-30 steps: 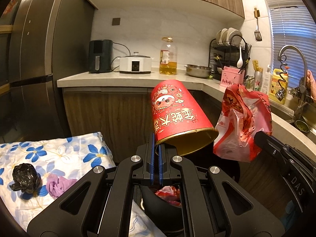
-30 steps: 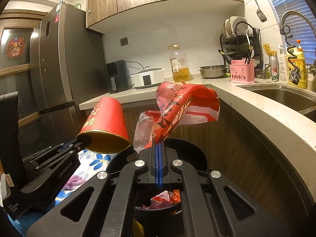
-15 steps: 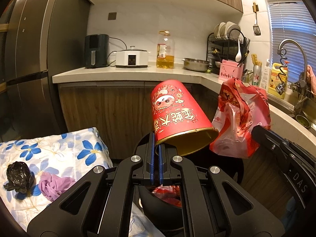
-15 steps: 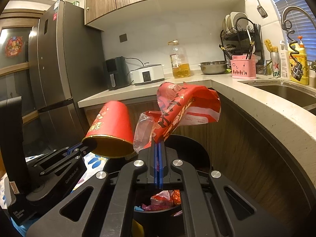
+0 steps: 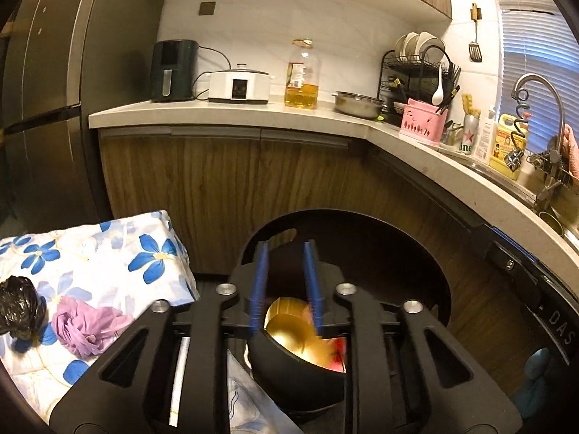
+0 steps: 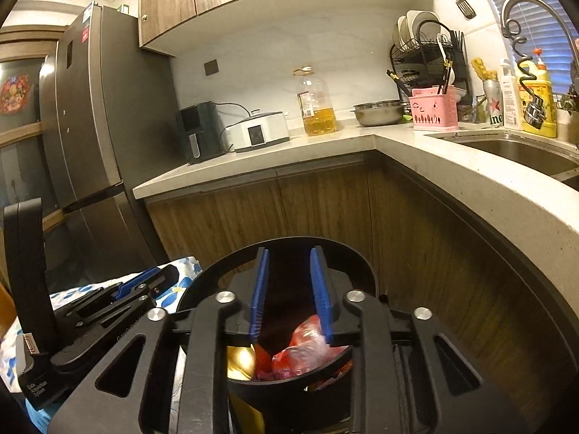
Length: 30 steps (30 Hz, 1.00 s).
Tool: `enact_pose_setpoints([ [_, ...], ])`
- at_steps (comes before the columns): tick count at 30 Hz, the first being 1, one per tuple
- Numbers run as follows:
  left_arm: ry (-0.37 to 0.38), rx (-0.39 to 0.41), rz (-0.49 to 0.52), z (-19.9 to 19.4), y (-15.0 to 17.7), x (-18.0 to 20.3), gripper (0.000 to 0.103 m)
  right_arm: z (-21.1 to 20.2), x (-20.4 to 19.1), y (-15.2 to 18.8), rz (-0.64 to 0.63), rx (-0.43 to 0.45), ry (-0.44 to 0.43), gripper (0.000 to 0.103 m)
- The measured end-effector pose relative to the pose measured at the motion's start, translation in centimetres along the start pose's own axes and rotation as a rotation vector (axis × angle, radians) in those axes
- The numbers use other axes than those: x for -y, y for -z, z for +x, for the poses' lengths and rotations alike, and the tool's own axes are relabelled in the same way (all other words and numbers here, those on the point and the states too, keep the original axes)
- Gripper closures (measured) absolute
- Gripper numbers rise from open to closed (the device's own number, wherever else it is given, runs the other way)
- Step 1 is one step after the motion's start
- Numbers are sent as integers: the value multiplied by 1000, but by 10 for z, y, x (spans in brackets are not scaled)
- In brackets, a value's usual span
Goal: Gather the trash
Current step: 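Open both tools over the black bin to drop the cup and bag, then move both open tools back over the black bag and pink glove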
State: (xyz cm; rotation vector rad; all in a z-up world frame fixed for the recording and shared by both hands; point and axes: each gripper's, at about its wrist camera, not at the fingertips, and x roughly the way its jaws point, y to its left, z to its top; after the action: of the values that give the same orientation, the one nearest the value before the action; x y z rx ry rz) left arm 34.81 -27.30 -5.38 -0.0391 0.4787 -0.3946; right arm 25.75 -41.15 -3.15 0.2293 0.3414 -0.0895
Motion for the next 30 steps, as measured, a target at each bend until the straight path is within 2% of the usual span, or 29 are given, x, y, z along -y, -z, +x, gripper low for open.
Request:
enact_pose_setpoints([
  [4, -5, 10, -13, -5, 1, -3, 65, -2, -2, 1, 4, -6, -2, 71],
  [5, -8, 12, -15, -8, 2, -5, 59, -3, -4, 2, 2, -8, -2, 70],
  [7, -15, 20, -23, -14, 3, -9, 52, -5, -4, 2, 0, -6, -3, 58],
  [9, -35, 37, -32, -24, 6, -15, 38, -8, -7, 2, -2, 2, -1, 53],
  [12, -57, 53, -43, -37, 10, -23, 27, -13, -9, 3, 5, 12, -5, 40],
  [15, -78, 75, -63, -57, 17, -36, 20, -20, -14, 5, 2, 26, -7, 35],
  [19, -123, 103, -75, -80, 25, -51, 16, -28, -23, 7, 4, 44, -17, 26],
  [27, -264, 155, -124, -121, 39, -93, 12, -35, -49, 14, 12, 50, -49, 22],
  [30, -314, 155, -176, -136, 46, -117, 12, -33, -63, 19, 2, 36, -65, 22],
])
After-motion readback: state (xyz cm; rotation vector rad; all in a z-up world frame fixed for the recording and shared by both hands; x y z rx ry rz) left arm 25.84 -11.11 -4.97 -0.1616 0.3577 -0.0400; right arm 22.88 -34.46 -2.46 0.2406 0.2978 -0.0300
